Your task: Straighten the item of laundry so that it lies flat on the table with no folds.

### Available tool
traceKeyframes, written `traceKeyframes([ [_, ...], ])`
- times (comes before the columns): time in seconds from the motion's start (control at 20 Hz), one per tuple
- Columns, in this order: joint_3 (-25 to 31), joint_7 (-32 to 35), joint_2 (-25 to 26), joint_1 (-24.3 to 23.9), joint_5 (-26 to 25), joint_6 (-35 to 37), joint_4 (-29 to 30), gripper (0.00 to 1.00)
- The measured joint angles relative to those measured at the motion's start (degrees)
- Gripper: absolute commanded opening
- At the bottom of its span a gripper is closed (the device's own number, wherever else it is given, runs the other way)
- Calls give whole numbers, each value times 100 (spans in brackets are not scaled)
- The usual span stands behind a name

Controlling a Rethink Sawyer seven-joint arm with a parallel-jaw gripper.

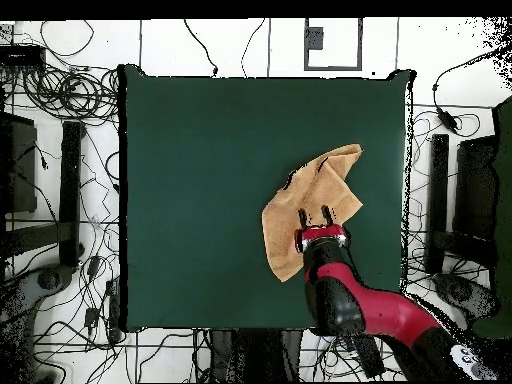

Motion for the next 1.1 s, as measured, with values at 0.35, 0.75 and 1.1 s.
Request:
traceKeyframes([
  [0.35, 244, 0, 231, -502, -504, 1, -17, 100],
  [0.75, 626, 0, 244, -940, -1056, 68, -25, 100],
  [1.1, 917, 0, 241, -1150, -1107, 378, -97, 100],
])
